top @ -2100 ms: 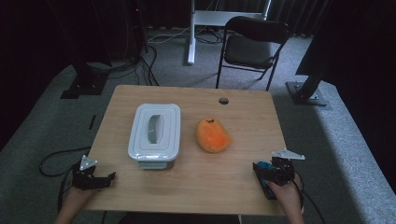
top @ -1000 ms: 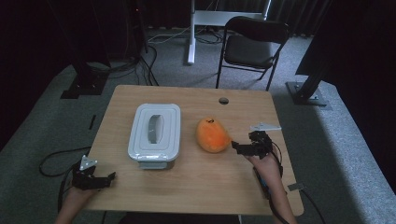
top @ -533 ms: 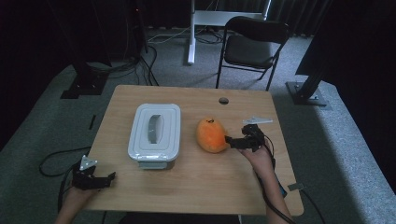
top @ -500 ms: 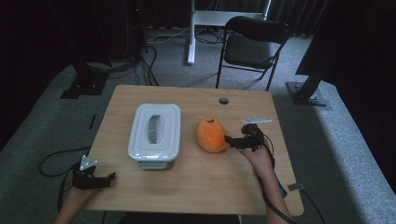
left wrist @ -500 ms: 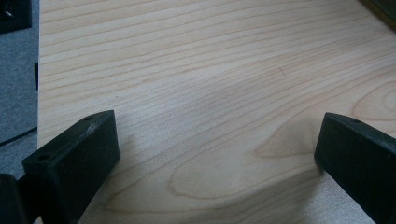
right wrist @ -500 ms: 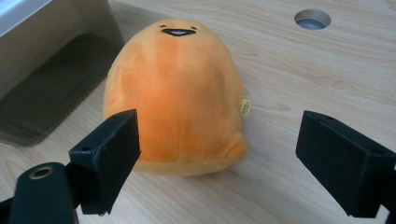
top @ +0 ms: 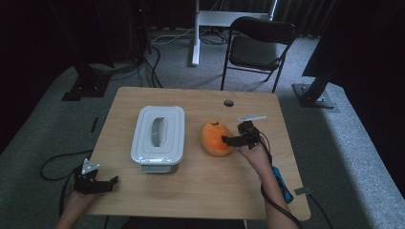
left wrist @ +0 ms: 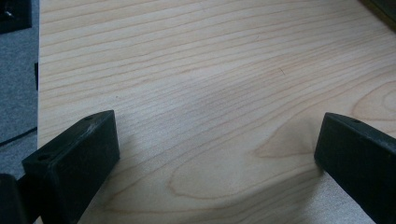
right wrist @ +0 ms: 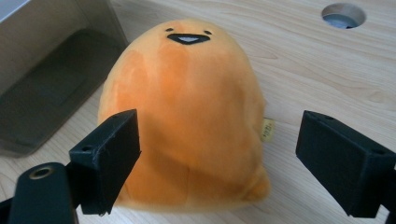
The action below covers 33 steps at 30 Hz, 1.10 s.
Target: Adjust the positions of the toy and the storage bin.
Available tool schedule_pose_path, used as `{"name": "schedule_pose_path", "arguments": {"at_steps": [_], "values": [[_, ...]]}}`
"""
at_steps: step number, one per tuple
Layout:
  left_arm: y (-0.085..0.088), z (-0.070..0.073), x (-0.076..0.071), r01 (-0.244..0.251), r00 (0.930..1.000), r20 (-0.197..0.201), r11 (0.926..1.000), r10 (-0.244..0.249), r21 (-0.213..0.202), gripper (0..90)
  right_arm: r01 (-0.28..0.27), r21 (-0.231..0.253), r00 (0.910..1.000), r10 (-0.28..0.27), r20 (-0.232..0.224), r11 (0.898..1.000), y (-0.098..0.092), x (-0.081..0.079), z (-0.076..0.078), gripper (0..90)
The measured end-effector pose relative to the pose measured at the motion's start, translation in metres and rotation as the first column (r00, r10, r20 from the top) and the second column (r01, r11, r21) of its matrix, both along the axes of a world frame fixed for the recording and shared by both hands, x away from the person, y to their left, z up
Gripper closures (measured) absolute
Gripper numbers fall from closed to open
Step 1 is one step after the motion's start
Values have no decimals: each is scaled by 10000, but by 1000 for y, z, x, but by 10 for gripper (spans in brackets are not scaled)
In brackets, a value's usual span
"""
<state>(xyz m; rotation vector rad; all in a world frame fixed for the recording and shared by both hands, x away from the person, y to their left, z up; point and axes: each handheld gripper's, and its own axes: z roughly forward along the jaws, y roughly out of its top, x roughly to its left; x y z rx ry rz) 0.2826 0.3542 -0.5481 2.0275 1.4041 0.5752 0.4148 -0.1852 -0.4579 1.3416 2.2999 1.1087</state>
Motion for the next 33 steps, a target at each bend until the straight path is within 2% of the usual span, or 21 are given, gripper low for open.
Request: {"name": "schedule_pose_path", "arguments": {"at_steps": [9,11,16,19,25,27,33], "values": [[0,0,0,15,10000,-1,10000,-15,-1,3,-314,-146,9989,308,-365,9994,14,10,-11,125],[0,0,0,17,10000,-1,10000,-17,-1,3,-350,-155,9985,343,-425,9993,15,10,-12,125],[0,0,0,17,10000,0,10000,-17,1,3,-893,-391,9942,867,-642,9952,26,8,-23,125],[0,0,0,15,10000,0,10000,-15,-1,3,-1015,-504,9935,986,-564,9936,31,6,-27,130],[0,0,0,15,10000,-1,10000,-15,-1,3,-1156,-808,9933,1149,-130,9900,31,1,-27,294],[0,0,0,11,10000,-2,10000,-11,-6,3,-1264,-885,9920,1261,-88,9880,32,0,-27,343],[0,0,0,15,10000,0,10000,-15,-1,3,-1144,-828,9934,1147,-9,9900,31,-2,-25,469]]}}
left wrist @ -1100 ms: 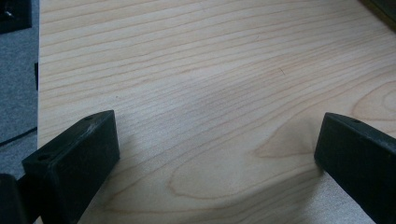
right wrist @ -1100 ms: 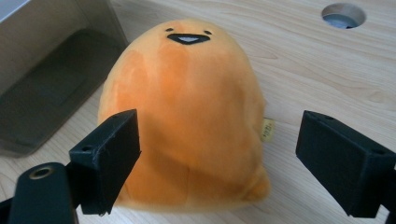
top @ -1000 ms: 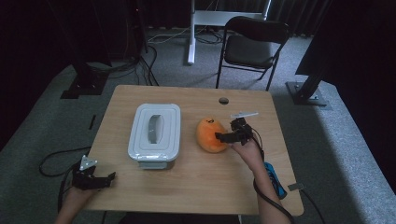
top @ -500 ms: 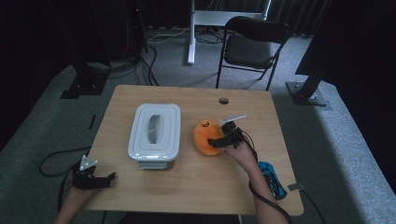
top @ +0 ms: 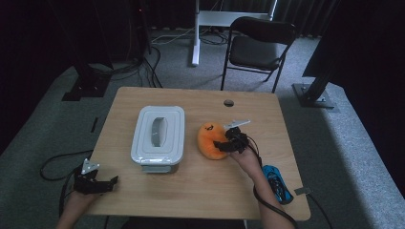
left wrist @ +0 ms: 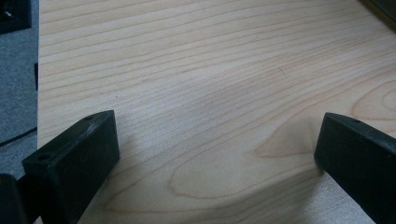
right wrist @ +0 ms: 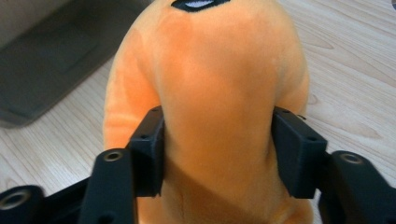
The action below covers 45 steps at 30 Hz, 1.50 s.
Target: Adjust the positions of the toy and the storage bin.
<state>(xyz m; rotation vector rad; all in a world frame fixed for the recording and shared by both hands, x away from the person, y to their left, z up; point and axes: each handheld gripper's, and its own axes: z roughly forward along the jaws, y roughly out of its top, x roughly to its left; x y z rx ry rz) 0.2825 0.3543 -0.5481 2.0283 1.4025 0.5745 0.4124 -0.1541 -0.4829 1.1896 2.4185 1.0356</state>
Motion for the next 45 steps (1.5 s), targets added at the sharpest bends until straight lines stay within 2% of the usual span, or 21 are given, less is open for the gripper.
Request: {"name": "schedule_pose_path", "arguments": {"at_steps": [6,14,24,32,38,45], "values": [[0,0,0,-1,10000,-1,10000,1,-2,3,229,313,9997,-229,3,9992,-4,1,6,562],[0,0,0,0,10000,-1,10000,0,0,3,487,212,9988,-488,70,9986,-9,1,15,573],[0,0,0,-6,10000,-2,10000,6,3,3,1183,318,9924,-1192,308,9925,-39,1,28,573],[0,0,0,-29,10000,-5,10000,29,-2,3,1716,408,9840,-1732,426,9843,-63,1,37,573],[0,0,0,-28,10000,-5,10000,28,-1,3,2324,530,9712,-2346,410,9712,-87,4,42,573],[0,0,0,-29,10000,-3,10000,29,-4,3,2829,421,9581,-2844,337,9582,-107,11,44,573]]}}
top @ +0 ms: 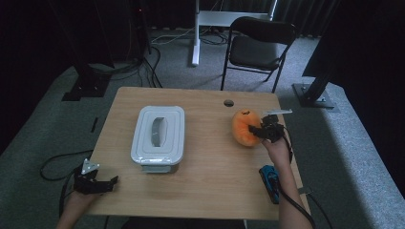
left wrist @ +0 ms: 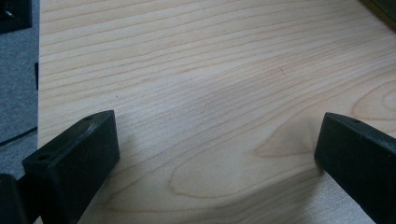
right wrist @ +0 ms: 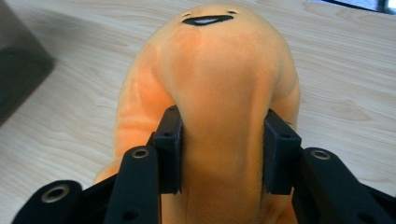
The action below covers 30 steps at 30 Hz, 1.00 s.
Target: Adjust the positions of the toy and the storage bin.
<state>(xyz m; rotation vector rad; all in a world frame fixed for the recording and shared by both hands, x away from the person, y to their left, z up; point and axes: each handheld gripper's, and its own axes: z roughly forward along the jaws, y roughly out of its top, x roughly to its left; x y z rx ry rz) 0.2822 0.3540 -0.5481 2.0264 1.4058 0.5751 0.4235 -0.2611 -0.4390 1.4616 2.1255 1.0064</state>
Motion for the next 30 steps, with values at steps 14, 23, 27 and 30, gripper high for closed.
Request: {"name": "schedule_pose_path", "arguments": {"at_steps": [14,23,27,30], "values": [[0,0,0,0,10000,0,10000,0,0,3,1486,-48,9883,-1487,-350,9889,-46,20,-7,573],[0,0,0,-8,10000,1,10000,8,0,3,2080,-91,9764,-2081,-576,9781,-60,28,-16,571],[0,0,0,-6,10000,-3,10000,6,4,3,2167,-8,9715,-2157,-982,9762,-63,29,-28,559],[0,0,0,-6,10000,-4,10000,6,2,3,2221,136,9700,-2195,-1048,9749,-65,27,-29,520]]}}
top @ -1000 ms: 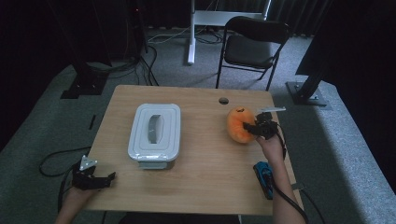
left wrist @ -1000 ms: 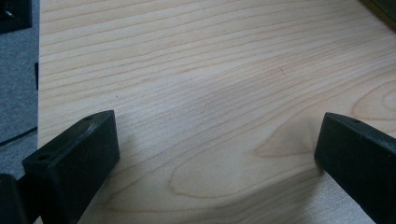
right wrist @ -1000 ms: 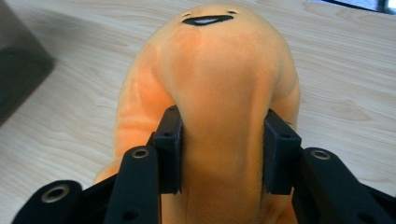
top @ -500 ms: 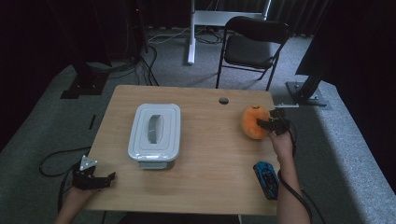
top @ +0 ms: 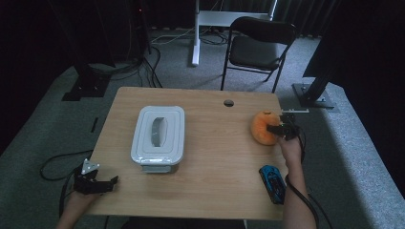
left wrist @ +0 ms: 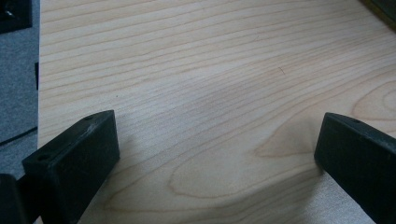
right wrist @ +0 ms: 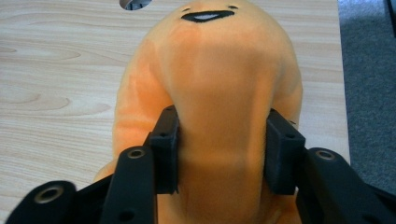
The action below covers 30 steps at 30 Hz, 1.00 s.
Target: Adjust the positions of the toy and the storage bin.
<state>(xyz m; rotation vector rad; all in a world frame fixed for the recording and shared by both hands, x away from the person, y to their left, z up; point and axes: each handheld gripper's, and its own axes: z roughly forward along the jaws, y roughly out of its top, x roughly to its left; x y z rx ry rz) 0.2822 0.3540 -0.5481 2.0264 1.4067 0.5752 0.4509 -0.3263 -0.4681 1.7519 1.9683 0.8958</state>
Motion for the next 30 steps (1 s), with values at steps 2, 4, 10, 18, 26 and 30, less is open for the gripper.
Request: {"name": "schedule_pose_path", "arguments": {"at_steps": [2,4,10,18,26,30], "values": [[0,0,0,-4,10000,3,10000,4,2,3,-15,21,10000,15,-56,10000,-1,0,1,474],[0,0,0,-9,10000,5,10000,9,1,3,-30,82,10000,31,-85,10000,-1,-1,1,448],[0,0,0,-11,10000,2,10000,11,0,3,-42,-86,10000,41,-35,10000,1,-3,2,349],[0,0,0,-10,10000,4,10000,10,0,3,66,255,9993,-76,375,9997,-6,-14,7,297],[0,0,0,-12,10000,4,10000,12,0,3,-229,344,9976,206,667,9991,-6,-27,17,232],[0,0,0,-10,10000,2,10000,10,2,3,-368,293,9973,348,654,9989,-4,-33,17,198]]}}
